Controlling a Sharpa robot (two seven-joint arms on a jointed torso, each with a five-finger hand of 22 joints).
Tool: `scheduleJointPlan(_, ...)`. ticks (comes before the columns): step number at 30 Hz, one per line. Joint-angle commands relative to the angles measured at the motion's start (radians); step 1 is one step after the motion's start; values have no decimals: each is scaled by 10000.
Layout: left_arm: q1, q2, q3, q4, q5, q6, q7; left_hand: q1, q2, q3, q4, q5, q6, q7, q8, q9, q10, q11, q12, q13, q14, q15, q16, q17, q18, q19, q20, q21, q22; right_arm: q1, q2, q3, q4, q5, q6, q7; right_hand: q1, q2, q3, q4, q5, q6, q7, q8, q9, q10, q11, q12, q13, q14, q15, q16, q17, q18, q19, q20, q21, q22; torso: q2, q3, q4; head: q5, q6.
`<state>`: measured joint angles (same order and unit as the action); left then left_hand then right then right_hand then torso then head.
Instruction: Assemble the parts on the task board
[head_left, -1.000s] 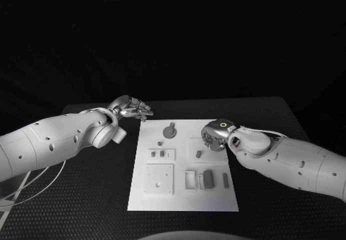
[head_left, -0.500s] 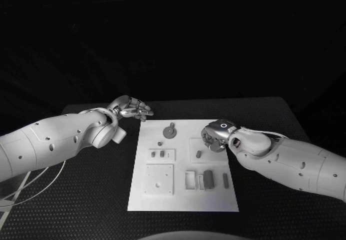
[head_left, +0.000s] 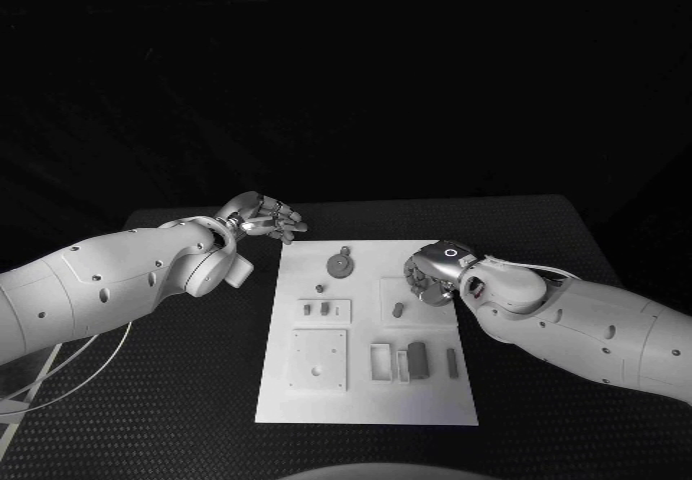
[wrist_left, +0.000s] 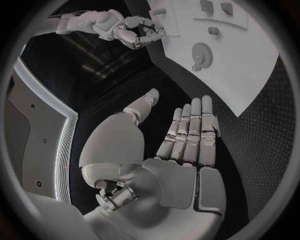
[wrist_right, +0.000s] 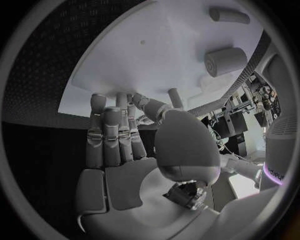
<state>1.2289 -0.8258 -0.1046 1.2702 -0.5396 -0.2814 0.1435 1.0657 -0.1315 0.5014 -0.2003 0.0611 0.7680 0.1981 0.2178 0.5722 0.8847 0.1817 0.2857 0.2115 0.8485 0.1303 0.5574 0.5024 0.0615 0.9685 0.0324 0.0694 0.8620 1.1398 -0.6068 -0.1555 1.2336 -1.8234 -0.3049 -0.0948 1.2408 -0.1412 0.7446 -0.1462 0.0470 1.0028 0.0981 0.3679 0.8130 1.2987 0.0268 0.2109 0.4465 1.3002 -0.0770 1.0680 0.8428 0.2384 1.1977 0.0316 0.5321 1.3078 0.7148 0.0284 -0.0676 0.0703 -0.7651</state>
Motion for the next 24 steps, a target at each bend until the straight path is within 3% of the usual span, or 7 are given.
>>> scheduleJointPlan(1, 11, 16, 5, 2, -22, 49, 123, 53, 6, -47, 22, -39, -76, 221, 6, -9, -46, 43, 70, -15, 85, -14, -39, 17, 123, 41, -23, 16, -9, 4, -74, -25, -32, 143, 181, 133, 14, 111, 1345, -1263, 9, -23, 5, -64, -13, -74, -1, -22, 25, -88, -76, -60, -17, 234, -66, -17, 5, 170, -2, 2, 0, 4, 9)
scheduleJointPlan(24, 10, 38, 5, -29, -21, 81, 124, 44, 8, -54, 36, -39, -96, 229, 4, -15, -55, 46, 73, -36, 90, -15, -56, 36, 121, 43, -24, 15, -18, 225, -288, 172, 312, 583, 297, 352, 17, 111, 1348, -1282, 9, -9, 6, -95, -12, -93, 7, -41, 62, -88, -67, -73, -25, 234, -74, -14, 6, 176, 1, 3, 2, -11, 26)
